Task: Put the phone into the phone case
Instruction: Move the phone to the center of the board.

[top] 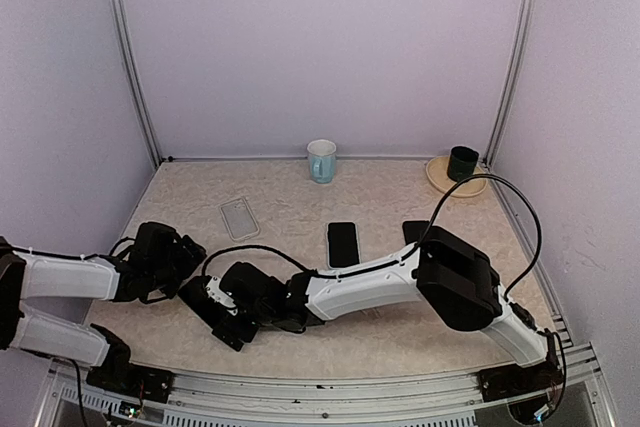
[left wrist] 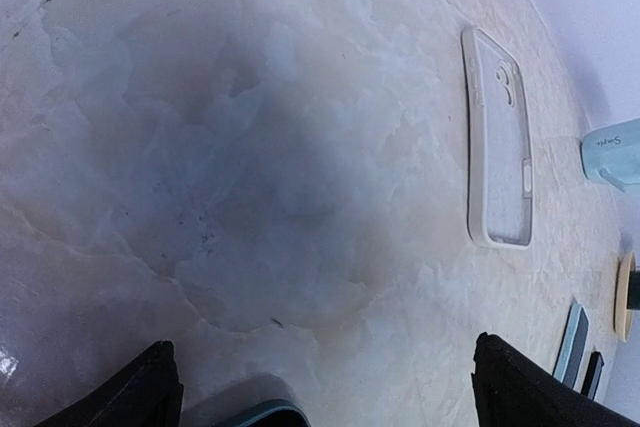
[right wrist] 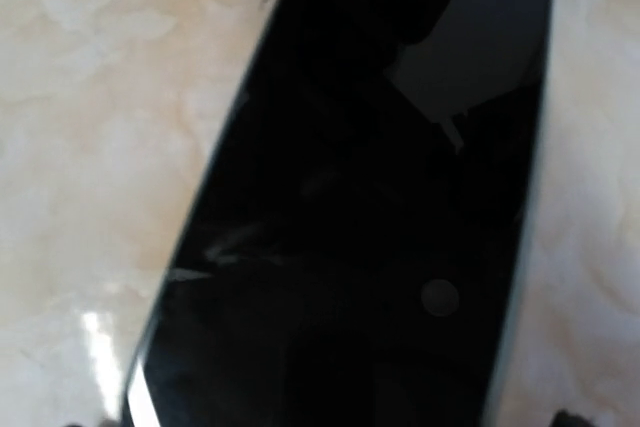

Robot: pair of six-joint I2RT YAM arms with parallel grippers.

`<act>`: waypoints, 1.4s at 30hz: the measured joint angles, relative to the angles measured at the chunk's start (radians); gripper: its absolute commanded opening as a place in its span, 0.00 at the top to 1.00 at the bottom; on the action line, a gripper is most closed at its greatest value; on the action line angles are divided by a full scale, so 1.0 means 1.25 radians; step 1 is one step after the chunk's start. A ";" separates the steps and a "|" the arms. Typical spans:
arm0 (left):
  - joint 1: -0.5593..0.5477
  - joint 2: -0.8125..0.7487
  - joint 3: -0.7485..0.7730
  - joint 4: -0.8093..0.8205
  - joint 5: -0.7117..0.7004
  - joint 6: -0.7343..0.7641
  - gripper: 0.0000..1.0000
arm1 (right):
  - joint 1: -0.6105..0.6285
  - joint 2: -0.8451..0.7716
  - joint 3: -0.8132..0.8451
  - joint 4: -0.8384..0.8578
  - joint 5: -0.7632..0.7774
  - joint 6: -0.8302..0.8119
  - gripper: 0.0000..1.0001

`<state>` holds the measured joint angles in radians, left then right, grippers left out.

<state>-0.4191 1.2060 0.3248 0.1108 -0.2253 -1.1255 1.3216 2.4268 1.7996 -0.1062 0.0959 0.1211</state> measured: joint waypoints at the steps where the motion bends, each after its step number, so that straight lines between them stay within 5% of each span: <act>1: -0.003 0.002 0.000 0.003 0.002 0.001 0.02 | -0.004 -0.003 -0.013 0.015 -0.009 0.004 0.01; 22: -0.088 0.024 0.019 0.007 0.034 -0.009 0.02 | -0.038 -0.072 -0.140 0.089 -0.095 -0.025 0.00; 42: -0.107 -0.011 0.019 -0.051 0.042 -0.039 0.02 | 0.004 -0.049 -0.029 0.006 -0.055 -0.024 0.00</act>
<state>-0.5533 1.1919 0.3489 0.0467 -0.1722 -1.1748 1.3262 2.3661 1.7630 -0.0990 0.0273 0.0914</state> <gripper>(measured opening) 0.978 0.996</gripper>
